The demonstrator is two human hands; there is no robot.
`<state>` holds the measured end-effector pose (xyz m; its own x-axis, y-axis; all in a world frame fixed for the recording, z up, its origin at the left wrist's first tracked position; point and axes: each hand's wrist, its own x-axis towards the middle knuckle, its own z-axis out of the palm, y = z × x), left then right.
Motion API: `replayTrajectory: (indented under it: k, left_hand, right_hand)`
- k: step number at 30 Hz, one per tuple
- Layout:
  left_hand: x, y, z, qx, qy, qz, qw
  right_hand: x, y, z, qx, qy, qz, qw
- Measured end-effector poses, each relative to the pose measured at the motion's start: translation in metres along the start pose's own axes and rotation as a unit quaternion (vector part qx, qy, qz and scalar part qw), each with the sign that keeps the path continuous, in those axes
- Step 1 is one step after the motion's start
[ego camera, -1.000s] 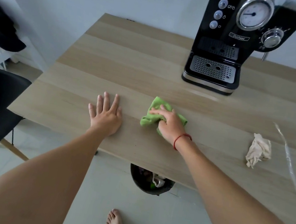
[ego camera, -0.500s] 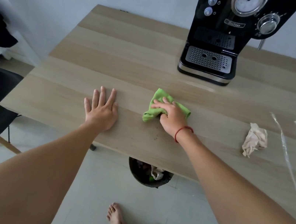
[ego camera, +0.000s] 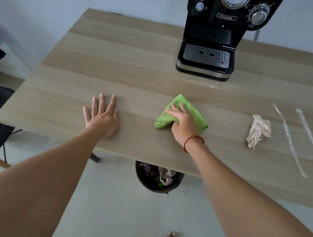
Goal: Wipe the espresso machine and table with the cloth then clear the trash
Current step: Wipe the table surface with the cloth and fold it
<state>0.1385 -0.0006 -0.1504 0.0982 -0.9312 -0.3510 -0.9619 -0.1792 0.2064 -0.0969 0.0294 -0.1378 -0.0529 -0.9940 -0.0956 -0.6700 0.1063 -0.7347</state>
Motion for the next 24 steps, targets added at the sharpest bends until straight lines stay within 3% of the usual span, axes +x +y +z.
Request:
replayTrajectory:
  k: [5,10,12,15,18,24]
  left_hand:
    - [-0.033,0.004,0.01,-0.001,-0.03,0.022,0.999]
    - [-0.043,0.003,0.011,-0.007,-0.044,0.031,0.999]
    - [-0.042,0.004,0.011,-0.006,-0.043,0.036,0.998]
    - [-0.042,0.003,0.011,-0.01,-0.049,0.036,0.998]
    - [-0.04,0.001,0.007,-0.019,-0.058,0.052,0.997]
    - [-0.046,-0.018,0.002,-0.049,-0.037,0.092,0.994]
  right_hand:
    - [-0.04,-0.01,0.019,0.009,-0.037,0.0,0.999]
    - [-0.051,-0.03,0.024,0.135,0.089,0.065,0.985]
    - [-0.036,-0.039,0.018,0.11,0.104,0.061,0.987]
    - [-0.024,-0.051,0.022,0.012,-0.007,0.028,1.0]
    - [-0.031,-0.055,0.034,-0.103,-0.144,-0.019,0.984]
    - [-0.068,-0.042,0.021,-0.093,-0.184,-0.014,0.978]
